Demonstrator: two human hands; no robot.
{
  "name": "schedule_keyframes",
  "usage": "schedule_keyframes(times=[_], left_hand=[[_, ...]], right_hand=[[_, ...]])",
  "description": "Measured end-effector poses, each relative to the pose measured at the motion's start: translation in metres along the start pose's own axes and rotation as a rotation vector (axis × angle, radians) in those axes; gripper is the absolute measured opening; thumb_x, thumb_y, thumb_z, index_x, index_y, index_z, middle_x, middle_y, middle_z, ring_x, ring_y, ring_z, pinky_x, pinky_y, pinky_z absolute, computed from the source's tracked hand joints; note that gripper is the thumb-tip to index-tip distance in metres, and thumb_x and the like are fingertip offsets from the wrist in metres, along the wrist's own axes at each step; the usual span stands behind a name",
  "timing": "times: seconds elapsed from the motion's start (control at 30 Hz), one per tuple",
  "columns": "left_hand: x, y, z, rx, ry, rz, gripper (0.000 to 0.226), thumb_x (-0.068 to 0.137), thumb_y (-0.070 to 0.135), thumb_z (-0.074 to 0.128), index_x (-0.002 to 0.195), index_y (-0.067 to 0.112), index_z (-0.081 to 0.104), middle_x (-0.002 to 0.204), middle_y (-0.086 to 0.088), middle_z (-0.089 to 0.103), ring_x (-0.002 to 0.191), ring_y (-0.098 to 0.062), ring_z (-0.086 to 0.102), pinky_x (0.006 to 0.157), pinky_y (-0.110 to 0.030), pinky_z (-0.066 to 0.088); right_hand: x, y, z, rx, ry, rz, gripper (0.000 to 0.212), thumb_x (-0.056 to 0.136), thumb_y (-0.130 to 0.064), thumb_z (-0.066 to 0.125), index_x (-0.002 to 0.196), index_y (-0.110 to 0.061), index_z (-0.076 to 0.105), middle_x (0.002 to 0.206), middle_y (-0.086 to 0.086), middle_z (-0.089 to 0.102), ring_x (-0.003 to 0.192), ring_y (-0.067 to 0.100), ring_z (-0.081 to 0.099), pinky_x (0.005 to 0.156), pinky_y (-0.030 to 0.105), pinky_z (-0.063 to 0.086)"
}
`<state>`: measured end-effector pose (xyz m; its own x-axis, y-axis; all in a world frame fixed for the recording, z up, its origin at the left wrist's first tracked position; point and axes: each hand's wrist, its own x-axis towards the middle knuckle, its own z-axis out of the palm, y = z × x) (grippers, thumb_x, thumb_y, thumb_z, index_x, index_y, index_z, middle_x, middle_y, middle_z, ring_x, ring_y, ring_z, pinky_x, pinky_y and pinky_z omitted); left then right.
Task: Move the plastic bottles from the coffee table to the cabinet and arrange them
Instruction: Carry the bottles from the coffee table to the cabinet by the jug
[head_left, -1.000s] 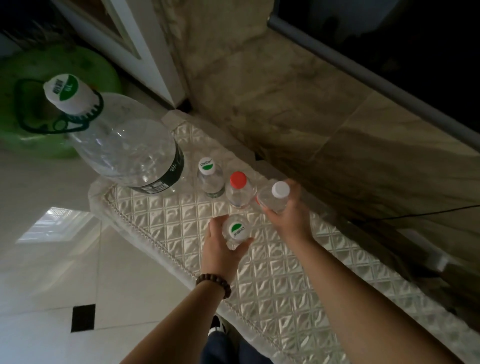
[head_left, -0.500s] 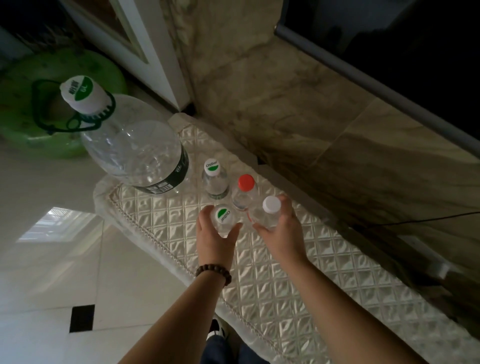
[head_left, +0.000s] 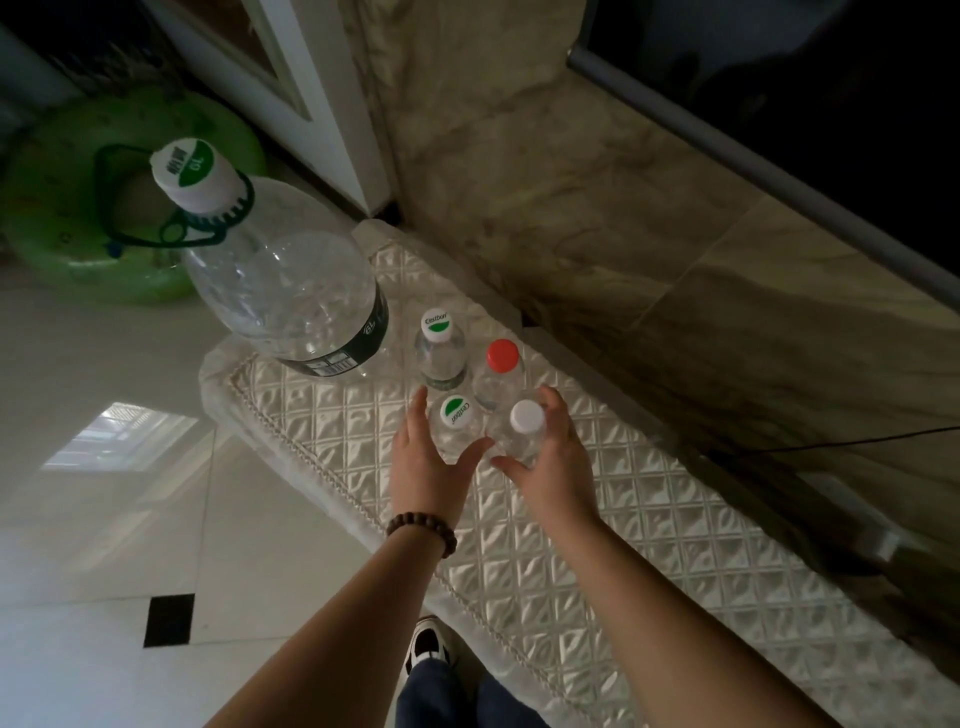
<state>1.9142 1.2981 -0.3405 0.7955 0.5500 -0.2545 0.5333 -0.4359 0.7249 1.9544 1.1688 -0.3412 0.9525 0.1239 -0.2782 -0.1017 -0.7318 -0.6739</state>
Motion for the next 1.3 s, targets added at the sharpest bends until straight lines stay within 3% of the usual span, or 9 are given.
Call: schedule_keyframes(times=[0.23, 0.4, 0.53, 0.67, 0.8, 0.97, 1.13, 1.3], left_hand=[[-0.015, 0.015, -0.028, 0.208, -0.003, 0.100, 0.093, 0.076, 0.062, 0.060, 0.148, 0.022, 0.017, 0.154, -0.002, 0.026, 0.143, -0.021, 0.018, 0.115, -0.044, 0.023], [-0.048, 0.048, -0.068, 0.344, 0.002, 0.146, 0.074, 0.088, 0.060, 0.038, 0.150, 0.026, 0.012, 0.158, 0.001, 0.015, 0.146, -0.018, 0.005, 0.118, -0.044, 0.012], [-0.085, 0.075, -0.108, 0.440, 0.011, 0.139, 0.065, 0.093, 0.059, 0.026, 0.149, 0.033, 0.006, 0.159, 0.003, 0.007, 0.146, -0.017, -0.002, 0.118, -0.045, 0.004], [-0.123, 0.092, -0.144, 0.458, 0.056, 0.113, 0.064, 0.093, 0.059, 0.024, 0.149, 0.035, 0.004, 0.159, 0.004, 0.003, 0.146, -0.016, -0.006, 0.118, -0.045, 0.000], [-0.153, 0.093, -0.172, 0.435, 0.140, 0.081, 0.063, 0.093, 0.058, 0.023, 0.149, 0.033, 0.008, 0.159, 0.003, 0.005, 0.146, -0.017, -0.004, 0.118, -0.046, 0.001], [-0.190, 0.072, -0.204, 0.404, 0.220, -0.037, 0.062, 0.094, 0.058, 0.021, 0.149, 0.035, 0.005, 0.159, 0.005, 0.003, 0.145, -0.015, -0.006, 0.118, -0.044, -0.003], [-0.237, 0.035, -0.236, 0.375, 0.303, -0.226, 0.061, 0.094, 0.057, 0.021, 0.149, 0.034, 0.007, 0.159, 0.005, 0.004, 0.145, -0.015, -0.007, 0.118, -0.045, -0.003], [-0.297, -0.009, -0.262, 0.364, 0.425, -0.399, 0.061, 0.095, 0.054, 0.023, 0.149, 0.033, 0.006, 0.159, 0.005, 0.004, 0.145, -0.015, -0.006, 0.118, -0.044, -0.002]], right_hand=[[-0.020, -0.020, -0.034, 0.003, -0.093, -0.008, 0.107, 0.071, -0.043, 0.077, 0.150, -0.031, 0.007, 0.156, -0.001, 0.025, 0.142, 0.018, 0.026, 0.110, 0.035, 0.035], [-0.051, -0.048, -0.080, -0.105, -0.085, -0.070, 0.089, 0.082, -0.056, 0.059, 0.151, -0.027, 0.011, 0.159, 0.001, 0.013, 0.146, 0.017, 0.012, 0.117, 0.037, 0.023], [-0.089, -0.074, -0.121, -0.186, -0.078, -0.119, 0.075, 0.090, -0.055, 0.047, 0.151, -0.027, 0.013, 0.160, 0.000, 0.006, 0.147, 0.017, 0.003, 0.118, 0.041, 0.015], [-0.123, -0.091, -0.151, -0.256, -0.081, -0.194, 0.072, 0.092, -0.056, 0.040, 0.151, -0.026, 0.012, 0.160, -0.001, 0.002, 0.147, 0.015, -0.002, 0.120, 0.037, 0.007], [-0.140, -0.101, -0.163, -0.299, -0.078, -0.289, 0.067, 0.093, -0.053, 0.041, 0.149, -0.022, 0.022, 0.160, 0.002, 0.008, 0.147, 0.018, 0.001, 0.119, 0.041, 0.007], [-0.157, -0.125, -0.148, -0.325, -0.106, -0.434, 0.058, 0.094, -0.046, 0.046, 0.145, -0.020, 0.035, 0.158, 0.003, 0.018, 0.147, 0.021, 0.007, 0.117, 0.041, 0.010], [-0.190, -0.161, -0.107, -0.340, -0.238, -0.641, 0.051, 0.093, -0.041, 0.049, 0.140, -0.021, 0.043, 0.156, 0.007, 0.025, 0.146, 0.024, 0.011, 0.117, 0.045, 0.017], [-0.242, -0.194, -0.064, -0.388, -0.390, -0.811, 0.051, 0.096, -0.043, 0.040, 0.143, -0.025, 0.036, 0.158, 0.001, 0.018, 0.147, 0.018, 0.003, 0.119, 0.044, 0.005]])
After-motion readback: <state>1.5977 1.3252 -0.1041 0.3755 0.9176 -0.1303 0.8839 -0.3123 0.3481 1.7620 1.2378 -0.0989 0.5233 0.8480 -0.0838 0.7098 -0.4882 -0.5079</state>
